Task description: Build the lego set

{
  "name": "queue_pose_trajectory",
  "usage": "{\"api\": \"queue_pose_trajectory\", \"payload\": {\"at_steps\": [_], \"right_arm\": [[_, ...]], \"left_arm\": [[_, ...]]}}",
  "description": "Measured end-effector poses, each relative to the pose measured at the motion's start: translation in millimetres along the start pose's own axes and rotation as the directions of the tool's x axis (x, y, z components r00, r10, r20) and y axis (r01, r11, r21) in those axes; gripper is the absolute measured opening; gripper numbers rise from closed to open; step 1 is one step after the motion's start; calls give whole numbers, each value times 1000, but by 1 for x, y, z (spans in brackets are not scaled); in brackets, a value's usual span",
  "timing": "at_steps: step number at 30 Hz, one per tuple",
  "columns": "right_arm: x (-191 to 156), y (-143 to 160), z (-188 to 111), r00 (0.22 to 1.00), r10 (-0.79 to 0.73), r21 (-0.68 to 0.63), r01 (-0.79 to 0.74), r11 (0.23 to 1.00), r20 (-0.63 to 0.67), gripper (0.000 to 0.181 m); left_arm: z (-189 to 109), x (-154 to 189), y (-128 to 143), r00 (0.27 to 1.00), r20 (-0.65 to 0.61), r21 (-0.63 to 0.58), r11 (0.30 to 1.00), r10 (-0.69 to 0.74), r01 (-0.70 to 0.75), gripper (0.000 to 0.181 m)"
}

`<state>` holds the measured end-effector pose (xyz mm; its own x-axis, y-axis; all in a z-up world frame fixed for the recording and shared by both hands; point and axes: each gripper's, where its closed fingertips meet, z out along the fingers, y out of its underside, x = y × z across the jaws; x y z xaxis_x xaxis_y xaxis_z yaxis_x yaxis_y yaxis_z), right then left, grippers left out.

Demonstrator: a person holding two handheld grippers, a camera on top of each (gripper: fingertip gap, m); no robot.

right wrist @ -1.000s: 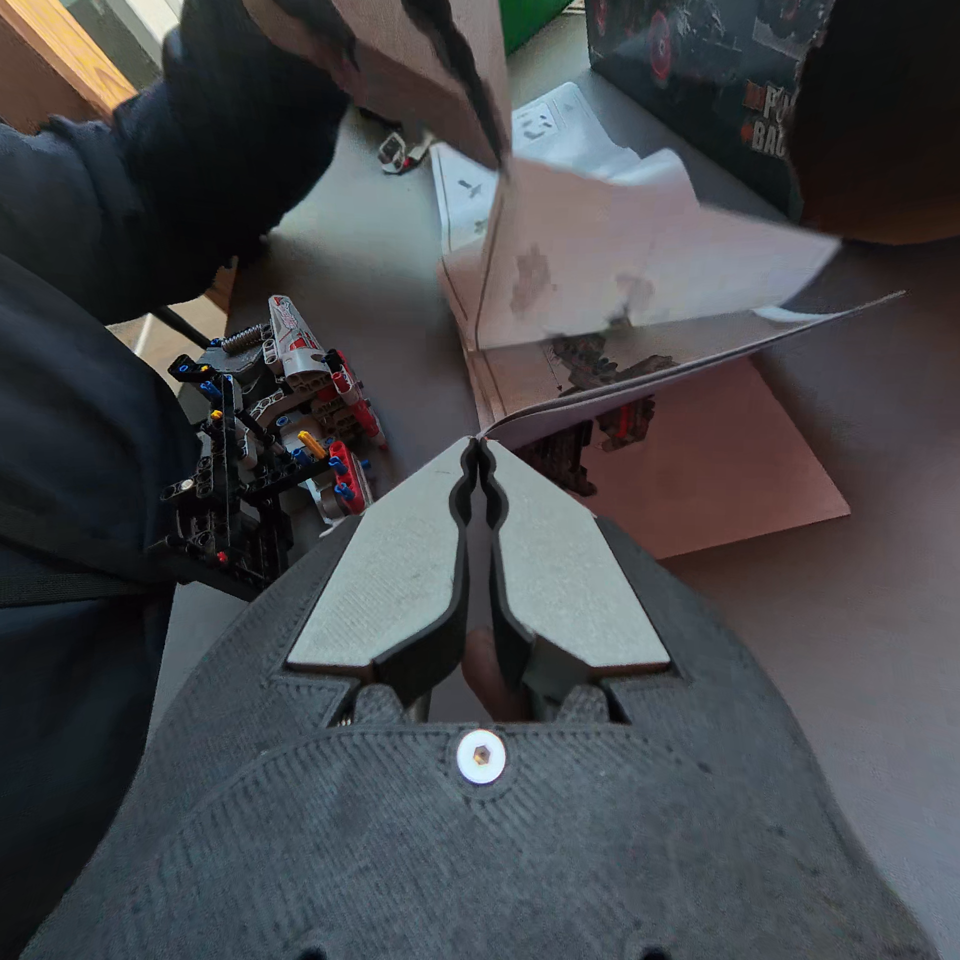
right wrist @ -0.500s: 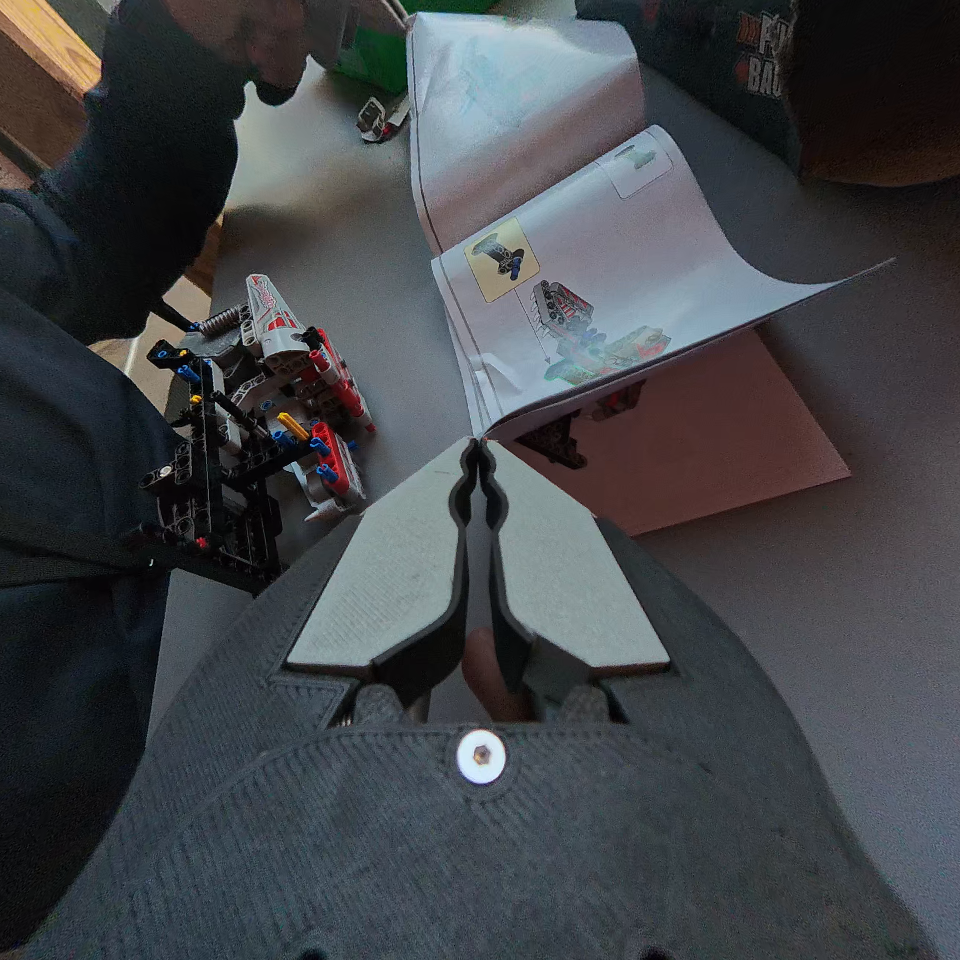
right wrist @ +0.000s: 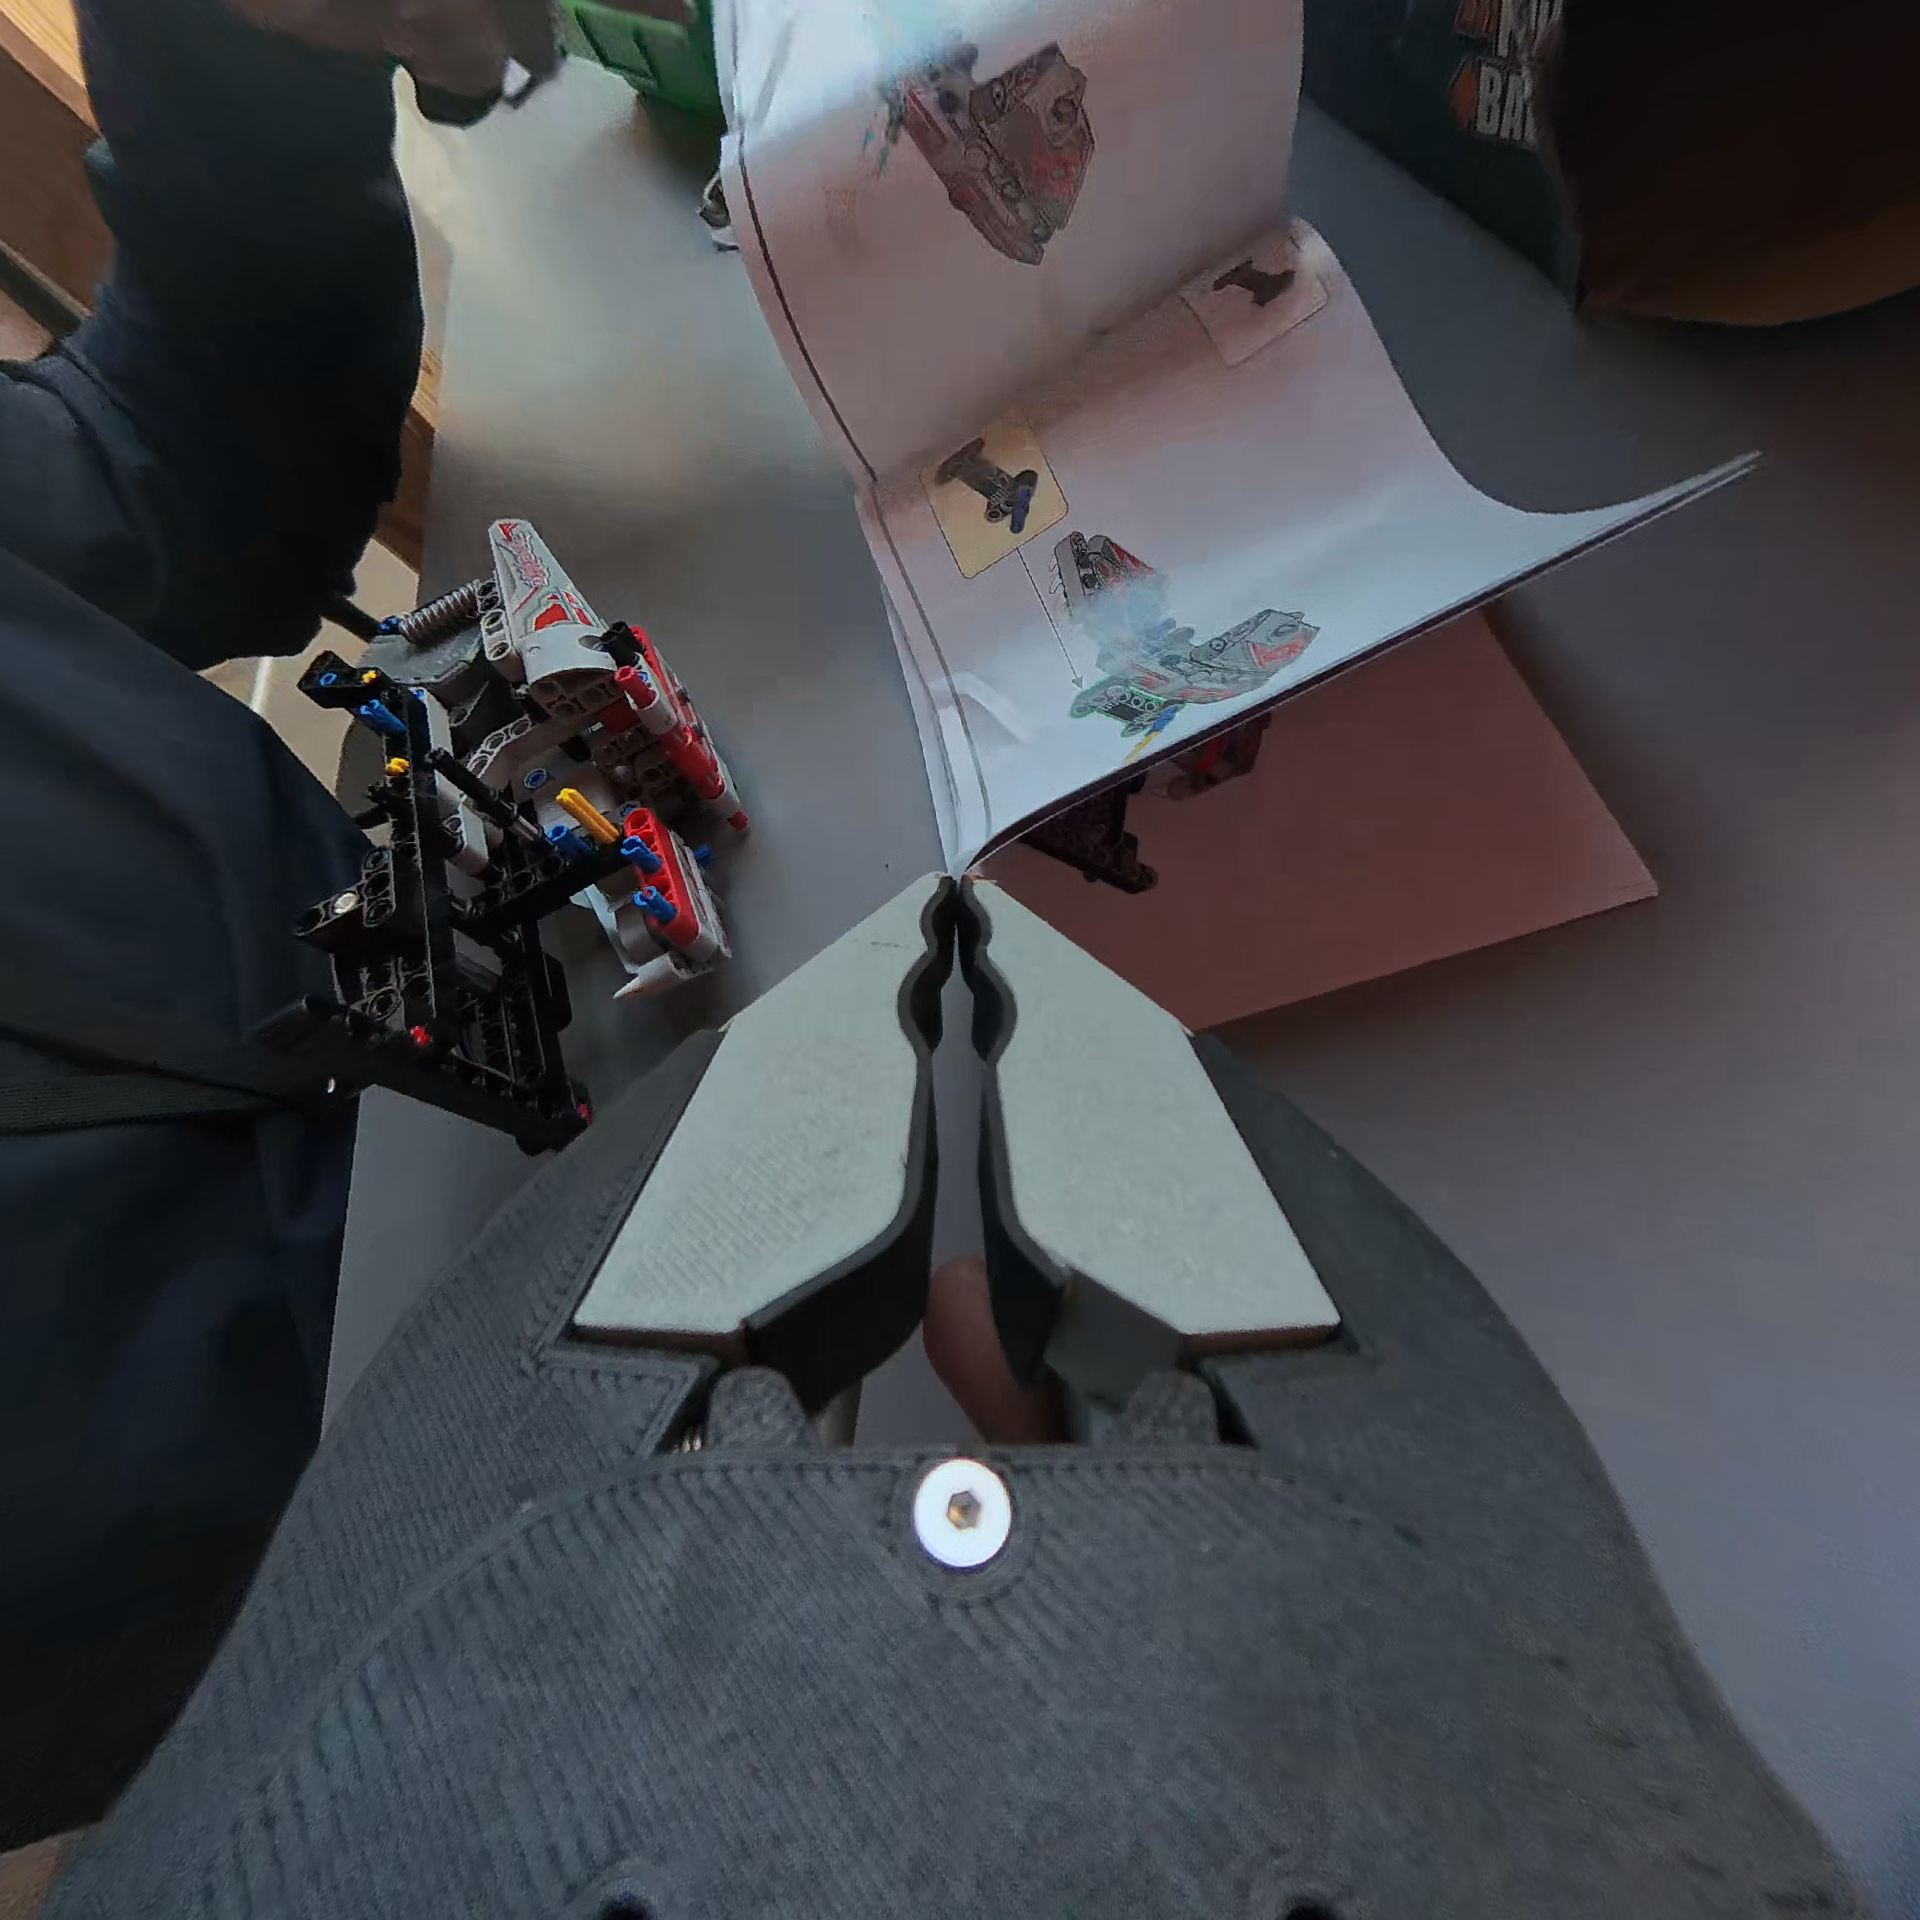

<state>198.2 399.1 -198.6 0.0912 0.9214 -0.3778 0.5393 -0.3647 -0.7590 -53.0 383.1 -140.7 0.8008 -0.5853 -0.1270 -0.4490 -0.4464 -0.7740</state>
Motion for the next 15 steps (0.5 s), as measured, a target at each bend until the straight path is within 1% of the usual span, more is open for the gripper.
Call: {"api": "queue_pose_trajectory", "payload": {"at_steps": [1,4,5,6,7,8,9,10,12,14,15], "right_arm": [[0,0,-1,1000,0,0,0,1000,-2,0],[1,-2,-4,1000,9,12,-9,1000,3,0],[1,-2,-4,1000,11,12,-11,1000,4,0],[1,-2,-4,1000,12,13,-12,1000,7,0],[0,-2,-4,1000,13,14,-13,1000,11,0],[0,-2,-3,1000,13,14,-13,1000,15,0],[-1,-2,-3,1000,12,12,-12,1000,19,0],[-2,-2,-2,1000,10,10,-10,1000,20,0],[-4,-2,0,1000,5,5,-5,1000,25,0],[-5,-2,1,1000,0,3,0,1000,26,0],[-6,-2,1,1000,-1,2,1,1000,26,0]], "left_arm": [[-2,3,-13,999,22,37,999,23,-24,25],[-18,17,-48,991,82,122,986,108,-118,25],[-25,16,-58,983,130,138,979,130,-148,24],[-34,8,-66,968,209,149,974,139,-172,15],[-45,-8,-71,931,334,132,971,148,-201,11],[-59,-32,-73,853,495,80,969,164,-233,7],[-72,-50,-71,779,600,22,969,184,-246,2],[-75,-58,-68,763,621,0,973,180,-230,0],[-69,-57,-69,823,557,48,985,113,-167,0],[-52,-34,-72,906,413,107,983,96,-153,0],[-42,-18,-73,938,329,128,979,109,-158,5]]}}
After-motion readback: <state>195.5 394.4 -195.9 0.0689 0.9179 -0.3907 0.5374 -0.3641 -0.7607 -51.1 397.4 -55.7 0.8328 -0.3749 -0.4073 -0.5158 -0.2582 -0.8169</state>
